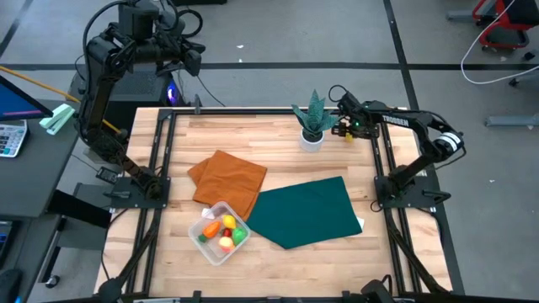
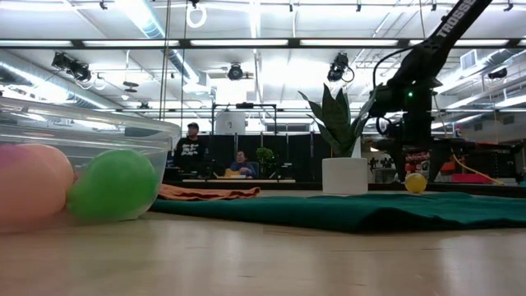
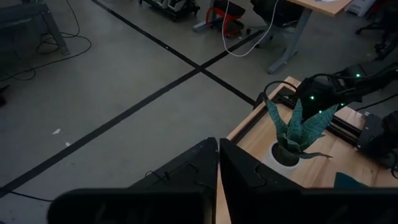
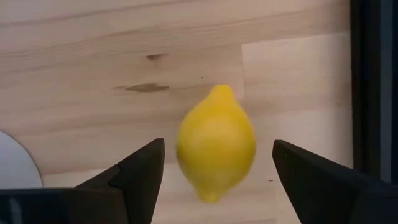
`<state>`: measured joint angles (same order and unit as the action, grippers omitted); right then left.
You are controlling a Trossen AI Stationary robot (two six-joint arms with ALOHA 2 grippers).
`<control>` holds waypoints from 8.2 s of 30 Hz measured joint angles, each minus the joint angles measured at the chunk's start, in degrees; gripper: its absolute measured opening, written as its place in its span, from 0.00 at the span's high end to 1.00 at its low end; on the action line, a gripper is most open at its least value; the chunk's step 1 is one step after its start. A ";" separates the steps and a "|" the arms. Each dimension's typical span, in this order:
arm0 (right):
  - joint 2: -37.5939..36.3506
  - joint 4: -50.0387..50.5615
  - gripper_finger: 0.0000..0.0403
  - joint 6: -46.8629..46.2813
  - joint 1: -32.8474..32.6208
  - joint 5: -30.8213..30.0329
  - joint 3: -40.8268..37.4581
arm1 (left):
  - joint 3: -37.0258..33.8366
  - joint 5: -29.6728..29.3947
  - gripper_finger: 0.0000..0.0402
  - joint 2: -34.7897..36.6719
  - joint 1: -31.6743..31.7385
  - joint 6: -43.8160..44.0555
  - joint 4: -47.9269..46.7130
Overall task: Pick and placing Produce into tupperware
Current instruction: Put the lemon into the transparent container
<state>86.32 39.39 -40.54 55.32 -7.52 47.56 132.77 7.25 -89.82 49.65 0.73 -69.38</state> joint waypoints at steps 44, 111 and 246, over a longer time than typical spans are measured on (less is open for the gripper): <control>5.26 4.69 0.62 -1.89 -1.17 -2.41 3.38 | 0.00 0.08 0.96 0.00 -0.02 -0.41 0.04; -14.69 23.16 0.64 -7.88 -30.76 -0.93 40.62 | 0.02 0.09 0.96 0.02 -0.02 -2.99 -0.37; 55.62 -35.62 0.49 37.74 -66.57 16.04 66.22 | 0.00 0.07 0.93 -0.17 -11.37 0.66 3.02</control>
<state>141.94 3.77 -2.80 -11.25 8.52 113.78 132.77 7.31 -90.00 38.28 1.39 -66.37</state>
